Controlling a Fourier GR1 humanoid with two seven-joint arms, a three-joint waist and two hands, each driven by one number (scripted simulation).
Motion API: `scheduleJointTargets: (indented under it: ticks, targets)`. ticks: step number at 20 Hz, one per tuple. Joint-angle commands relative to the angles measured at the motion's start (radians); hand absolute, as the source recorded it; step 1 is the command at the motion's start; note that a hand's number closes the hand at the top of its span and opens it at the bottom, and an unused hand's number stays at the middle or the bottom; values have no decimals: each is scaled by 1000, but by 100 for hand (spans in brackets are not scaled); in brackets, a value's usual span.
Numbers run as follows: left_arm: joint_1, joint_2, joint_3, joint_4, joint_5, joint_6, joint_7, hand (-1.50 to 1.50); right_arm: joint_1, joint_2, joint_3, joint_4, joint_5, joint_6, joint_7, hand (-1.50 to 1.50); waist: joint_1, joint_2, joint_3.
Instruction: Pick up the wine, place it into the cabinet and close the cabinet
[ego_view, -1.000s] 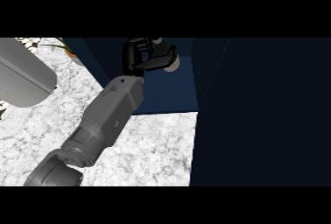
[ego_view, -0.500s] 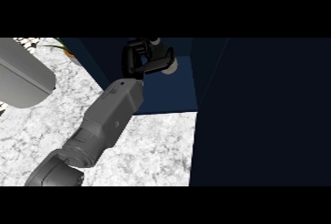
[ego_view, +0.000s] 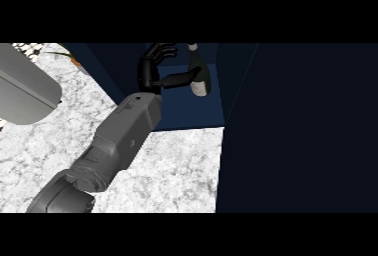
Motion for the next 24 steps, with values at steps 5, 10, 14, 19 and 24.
scheduleJointTargets:
  ticks: [5,10,14,19,24]
  targets:
    - [37,16,-10,31,-31,40,-33,-150,25,-2,-9,-27,-47,12,3,-150,-11,10,-2]
    - [32,32,-27,49,-56,48,-4,-150,-11,-4,-31,-10,-51,10,-13,-150,-14,14,-2]
    - [67,20,5,21,-31,44,-56,-150,15,0,12,-47,-26,10,14,-150,-8,7,-3]
    - [46,0,10,15,-39,78,-81,-150,-3,-1,18,-6,-21,16,9,-150,-7,8,-3]
    - [90,50,0,20,-56,-46,-86,-150,23,8,17,-31,-15,6,-10,-150,-4,8,-3]
